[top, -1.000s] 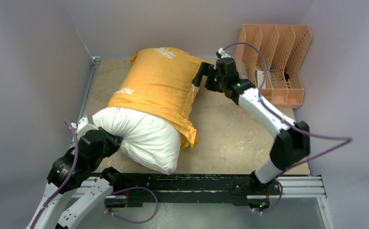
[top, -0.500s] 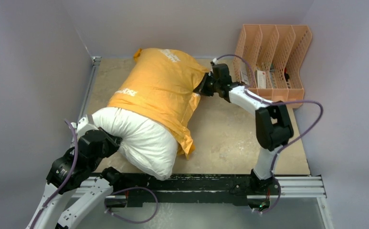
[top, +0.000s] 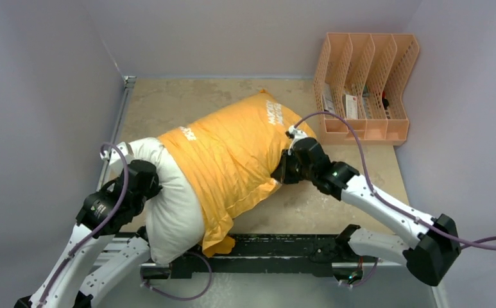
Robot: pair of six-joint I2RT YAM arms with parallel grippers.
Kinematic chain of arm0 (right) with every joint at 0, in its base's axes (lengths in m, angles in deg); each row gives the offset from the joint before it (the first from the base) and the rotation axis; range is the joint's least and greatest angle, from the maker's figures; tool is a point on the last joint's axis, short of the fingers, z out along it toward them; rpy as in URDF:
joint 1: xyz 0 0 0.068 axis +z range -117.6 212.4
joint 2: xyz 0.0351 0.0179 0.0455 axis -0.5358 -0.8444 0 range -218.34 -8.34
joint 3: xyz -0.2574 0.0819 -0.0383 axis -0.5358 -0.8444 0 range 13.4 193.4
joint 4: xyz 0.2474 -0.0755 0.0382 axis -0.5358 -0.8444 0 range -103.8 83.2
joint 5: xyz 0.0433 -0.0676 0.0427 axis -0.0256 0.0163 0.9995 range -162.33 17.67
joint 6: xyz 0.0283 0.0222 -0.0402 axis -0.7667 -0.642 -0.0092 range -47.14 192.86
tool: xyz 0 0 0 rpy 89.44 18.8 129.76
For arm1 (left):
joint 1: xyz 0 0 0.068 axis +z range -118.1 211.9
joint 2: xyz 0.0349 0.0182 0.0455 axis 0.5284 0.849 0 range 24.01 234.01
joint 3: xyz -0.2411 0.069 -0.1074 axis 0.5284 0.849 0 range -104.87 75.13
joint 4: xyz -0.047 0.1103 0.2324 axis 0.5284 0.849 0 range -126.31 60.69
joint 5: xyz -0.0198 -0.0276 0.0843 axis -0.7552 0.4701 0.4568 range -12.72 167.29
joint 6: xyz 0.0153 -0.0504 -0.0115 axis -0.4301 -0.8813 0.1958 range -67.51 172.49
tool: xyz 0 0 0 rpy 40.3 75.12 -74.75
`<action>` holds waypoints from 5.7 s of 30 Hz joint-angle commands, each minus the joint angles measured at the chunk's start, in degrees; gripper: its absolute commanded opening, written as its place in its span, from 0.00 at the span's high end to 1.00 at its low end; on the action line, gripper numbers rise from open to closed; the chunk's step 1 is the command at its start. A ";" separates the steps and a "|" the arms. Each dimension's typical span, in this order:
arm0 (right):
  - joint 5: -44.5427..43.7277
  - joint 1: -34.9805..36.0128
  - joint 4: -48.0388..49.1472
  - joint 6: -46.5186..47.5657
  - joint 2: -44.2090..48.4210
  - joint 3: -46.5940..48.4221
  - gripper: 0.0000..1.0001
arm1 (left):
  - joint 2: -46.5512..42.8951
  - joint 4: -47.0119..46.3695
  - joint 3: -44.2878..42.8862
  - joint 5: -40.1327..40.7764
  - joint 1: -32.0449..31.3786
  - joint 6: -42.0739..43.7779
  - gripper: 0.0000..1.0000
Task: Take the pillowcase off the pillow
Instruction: Remove the pillow from the pillowcase.
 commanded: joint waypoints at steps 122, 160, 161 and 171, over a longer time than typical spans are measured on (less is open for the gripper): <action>-18.45 21.90 -26.96 -1.92 -4.54 25.31 0.40 | 21.22 -31.41 -8.71 -14.69 3.03 8.23 1.00; -34.84 21.09 -18.09 -0.99 -0.85 15.04 1.00 | 20.08 -22.38 -13.54 -25.21 12.71 18.66 0.36; -34.23 21.09 -16.78 0.07 -1.47 15.54 1.00 | 19.12 -21.11 -13.87 -26.30 12.67 18.93 0.34; -32.14 21.09 -13.90 1.02 -7.22 20.88 1.00 | 9.71 -4.89 -13.98 -44.74 12.66 20.46 0.25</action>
